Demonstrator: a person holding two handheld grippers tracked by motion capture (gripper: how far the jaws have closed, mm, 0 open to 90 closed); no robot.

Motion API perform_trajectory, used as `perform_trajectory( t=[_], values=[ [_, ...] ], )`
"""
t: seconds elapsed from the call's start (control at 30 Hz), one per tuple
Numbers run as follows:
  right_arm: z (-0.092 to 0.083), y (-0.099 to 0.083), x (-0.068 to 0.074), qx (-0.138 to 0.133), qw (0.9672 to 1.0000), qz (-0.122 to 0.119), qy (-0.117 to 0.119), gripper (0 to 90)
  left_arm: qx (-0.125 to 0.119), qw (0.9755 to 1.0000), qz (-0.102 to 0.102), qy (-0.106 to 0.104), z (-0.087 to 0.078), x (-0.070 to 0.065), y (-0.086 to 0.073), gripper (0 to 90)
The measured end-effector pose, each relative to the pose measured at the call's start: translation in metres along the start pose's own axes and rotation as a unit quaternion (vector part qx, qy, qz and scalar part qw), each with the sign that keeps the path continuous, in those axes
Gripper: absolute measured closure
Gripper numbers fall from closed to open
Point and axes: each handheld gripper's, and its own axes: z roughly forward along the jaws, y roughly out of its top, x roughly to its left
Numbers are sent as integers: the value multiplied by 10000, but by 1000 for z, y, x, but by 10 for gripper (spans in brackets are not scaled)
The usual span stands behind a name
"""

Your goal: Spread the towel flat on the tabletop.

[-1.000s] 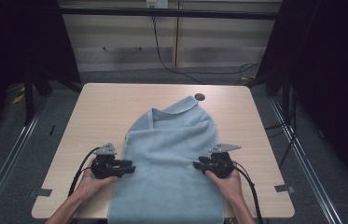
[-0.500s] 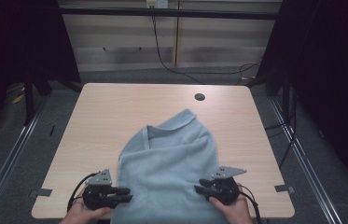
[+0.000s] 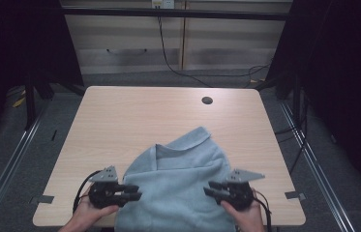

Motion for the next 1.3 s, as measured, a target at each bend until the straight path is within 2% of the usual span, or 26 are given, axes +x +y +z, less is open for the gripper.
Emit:
perform_trajectory(
  t=[0.07,0.1,0.13,0.17,0.27,0.33,0.4,0.43,0.5,0.63,0.7,0.73,0.77,0.8,0.83,0.93,0.97,1.03,1.1,1.17,1.2,1.27,1.3],
  values=[
    [17,13,-17,-110,9997,16,-203,673,145,9998,-115,-50,12,3,-1,667],
    [24,18,-24,-160,9995,101,-269,677,247,9997,-42,-65,16,1,-3,667],
    [31,23,-29,-161,9990,147,-385,678,199,9998,51,-50,18,-3,-5,668],
    [38,27,-34,-136,9990,120,-413,677,237,9997,47,-106,17,-5,-6,669],
    [54,27,-40,52,9989,218,-420,674,279,9992,64,-264,14,-14,-11,676],
    [58,22,-38,238,9987,193,-413,666,339,9984,125,-430,9,-21,-16,674],
    [55,14,-33,362,9986,164,-337,659,331,9977,221,-550,4,-25,-17,659],
    [52,10,-30,354,9988,130,-307,651,226,9975,258,-617,1,-26,-16,653],
    [45,4,-23,407,9988,65,-268,628,-116,9974,182,-681,-6,-21,-8,650],
    [32,-5,-17,496,9985,4,-245,621,-395,9990,26,-219,-11,4,13,673],
    [27,-9,-16,448,9988,21,-221,621,-338,9994,-99,-41,-5,20,18,735],
    [26,-10,-16,448,9988,44,-217,621,-218,9997,-21,116,-1,24,18,761],
    [24,-11,-16,446,9988,35,-218,621,-71,9998,30,175,5,26,17,772],
    [24,-11,-15,463,9987,21,-231,620,68,9999,94,103,9,26,16,784],
    [23,-12,-14,488,9985,26,-240,620,131,9996,213,93,13,22,14,792],
    [20,-14,-13,499,9985,25,-231,619,274,9983,499,-159,16,10,10,778],
    [19,-15,-12,495,9985,37,-223,618,336,9978,557,-122,16,6,7,765],
    [16,-17,-10,506,9985,45,-216,615,401,9974,558,-207,18,4,2,729],
    [14,-19,-6,521,9983,24,-256,609,364,9973,577,-282,18,2,-2,666],
    [12,-21,-4,507,9984,-4,-238,608,447,9950,837,-314,18,-4,-2,572],
    [11,-22,-3,509,9984,-2,-238,607,466,9946,890,-277,20,-7,-3,540],
    [9,-24,-3,500,9985,-7,-206,607,481,9936,933,-412,22,-9,-3,459],
    [9,-24,-3,499,9986,-2,-201,606,474,9937,943,-382,22,-11,-3,460]
  ],
)
